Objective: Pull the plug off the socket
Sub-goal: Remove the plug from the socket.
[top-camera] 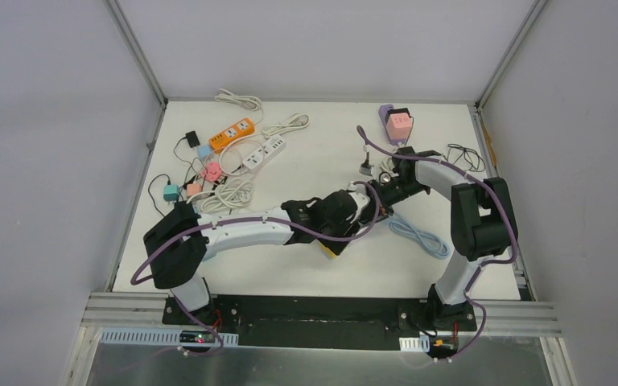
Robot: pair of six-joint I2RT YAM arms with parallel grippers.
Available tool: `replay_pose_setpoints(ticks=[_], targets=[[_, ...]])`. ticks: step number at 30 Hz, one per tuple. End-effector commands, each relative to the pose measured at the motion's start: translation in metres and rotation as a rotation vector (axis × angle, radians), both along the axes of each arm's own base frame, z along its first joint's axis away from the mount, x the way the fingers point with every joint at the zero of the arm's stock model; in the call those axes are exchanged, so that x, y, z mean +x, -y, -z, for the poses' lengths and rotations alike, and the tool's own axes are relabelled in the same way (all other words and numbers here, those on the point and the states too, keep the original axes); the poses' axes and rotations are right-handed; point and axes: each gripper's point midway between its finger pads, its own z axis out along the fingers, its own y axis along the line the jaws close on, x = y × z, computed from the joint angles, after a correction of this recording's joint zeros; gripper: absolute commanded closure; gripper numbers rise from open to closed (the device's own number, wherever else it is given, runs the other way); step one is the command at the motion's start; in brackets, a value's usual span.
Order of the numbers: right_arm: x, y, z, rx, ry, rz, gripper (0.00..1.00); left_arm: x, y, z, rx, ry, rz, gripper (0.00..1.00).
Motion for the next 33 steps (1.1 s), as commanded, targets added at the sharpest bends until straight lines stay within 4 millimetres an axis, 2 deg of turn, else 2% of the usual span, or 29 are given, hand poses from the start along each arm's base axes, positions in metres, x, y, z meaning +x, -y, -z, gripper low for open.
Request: replay_pose_setpoints(ticks=[1, 4, 8, 13, 16, 19, 21, 24, 27, 33], targets=[[0.012, 0.025, 0.052, -0.219, 0.128, -0.069, 1.0, 0.021, -0.003, -0.019, 0.037, 0.147, -0.104, 1.0], [0.012, 0.025, 0.053, -0.22, 0.127, -0.072, 1.0, 0.024, -0.012, -0.018, 0.184, 0.256, -0.105, 1.0], [0.012, 0.026, 0.054, -0.227, 0.129, -0.073, 1.0, 0.019, -0.007, -0.019, 0.229, 0.299, -0.081, 1.0], [0.012, 0.027, 0.055, -0.235, 0.128, -0.074, 1.0, 0.01, 0.011, -0.02, 0.067, 0.148, -0.092, 1.0], [0.012, 0.027, 0.055, -0.232, 0.131, -0.075, 1.0, 0.011, 0.02, -0.03, -0.102, 0.061, -0.135, 1.0], [0.012, 0.027, 0.054, -0.23, 0.13, -0.076, 1.0, 0.013, 0.022, -0.04, -0.163, 0.051, -0.161, 1.0], [0.012, 0.027, 0.055, -0.23, 0.129, -0.076, 1.0, 0.016, 0.019, -0.04, -0.14, 0.068, -0.168, 1.0], [0.012, 0.027, 0.055, -0.232, 0.128, -0.077, 1.0, 0.021, 0.004, -0.032, 0.033, 0.175, -0.165, 1.0], [0.012, 0.027, 0.055, -0.233, 0.13, -0.077, 1.0, 0.022, -0.003, -0.03, 0.173, 0.267, -0.151, 1.0], [0.012, 0.028, 0.056, -0.24, 0.132, -0.078, 1.0, 0.016, 0.01, -0.034, 0.105, 0.196, -0.138, 1.0]])
